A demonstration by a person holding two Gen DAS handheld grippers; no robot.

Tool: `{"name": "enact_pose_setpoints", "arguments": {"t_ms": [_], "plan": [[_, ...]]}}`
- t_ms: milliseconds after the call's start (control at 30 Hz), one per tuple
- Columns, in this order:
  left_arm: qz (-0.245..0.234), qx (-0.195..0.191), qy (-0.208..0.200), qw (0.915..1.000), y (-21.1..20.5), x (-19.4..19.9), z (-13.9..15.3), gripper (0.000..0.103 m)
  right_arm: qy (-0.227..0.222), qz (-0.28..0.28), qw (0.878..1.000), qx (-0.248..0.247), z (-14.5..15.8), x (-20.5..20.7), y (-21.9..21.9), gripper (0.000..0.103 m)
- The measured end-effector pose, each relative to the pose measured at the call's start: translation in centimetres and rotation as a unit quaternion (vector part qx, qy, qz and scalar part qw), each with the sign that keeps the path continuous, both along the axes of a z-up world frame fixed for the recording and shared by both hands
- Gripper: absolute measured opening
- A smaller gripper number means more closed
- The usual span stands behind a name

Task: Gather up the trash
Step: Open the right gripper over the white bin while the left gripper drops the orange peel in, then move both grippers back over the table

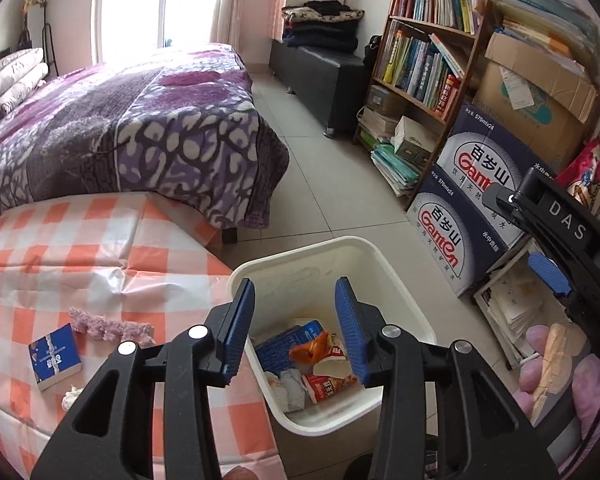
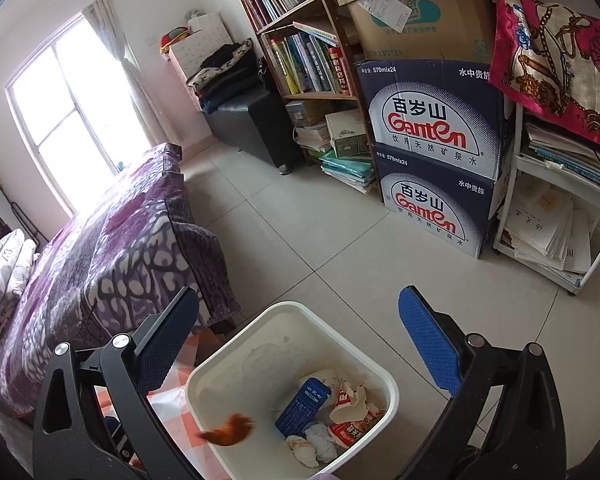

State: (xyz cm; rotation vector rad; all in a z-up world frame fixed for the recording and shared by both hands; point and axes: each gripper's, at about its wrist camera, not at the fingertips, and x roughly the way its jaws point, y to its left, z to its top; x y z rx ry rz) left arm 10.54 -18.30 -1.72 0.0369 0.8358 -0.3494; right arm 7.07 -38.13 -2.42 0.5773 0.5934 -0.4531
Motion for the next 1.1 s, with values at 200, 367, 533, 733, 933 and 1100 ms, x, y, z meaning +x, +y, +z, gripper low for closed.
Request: {"name": "enact_pose_setpoints", "arguments": {"t_ms": [200,367,533,733,933,1100], "plan": [[0.021,0.016,-0.025,0.9993,1.6,-0.3,0.9,0.047,0.005,0.014,1.000,-0.006,-0.2,0.3,0.8,0.096],[0.039,0.031,-0.034,0.9982,2.9,-0.2,0.9,0.048,0.016,0.022,1.000,-0.006,-0.5,0.9,1.7,0.096],[0.058,0.047,-0.044,0.9962,4.4,0.0,0.7,0.054,0.026,0.038,0.999,-0.015,-0.8,1.5,3.1,0.096],[0.084,0.063,-0.038,0.9937,6.7,0.6,-0.2,0.054,0.037,0.059,0.997,-0.023,-1.1,2.4,5.1,0.096],[0.107,0.078,-0.025,0.9909,9.0,1.6,-1.1,0.059,0.051,0.084,0.995,-0.032,-1.6,3.4,7.2,0.096],[0.095,0.126,0.017,0.9874,11.1,3.4,-2.6,0.078,0.068,0.119,0.990,-0.039,-2.1,4.5,9.4,0.096]]}}
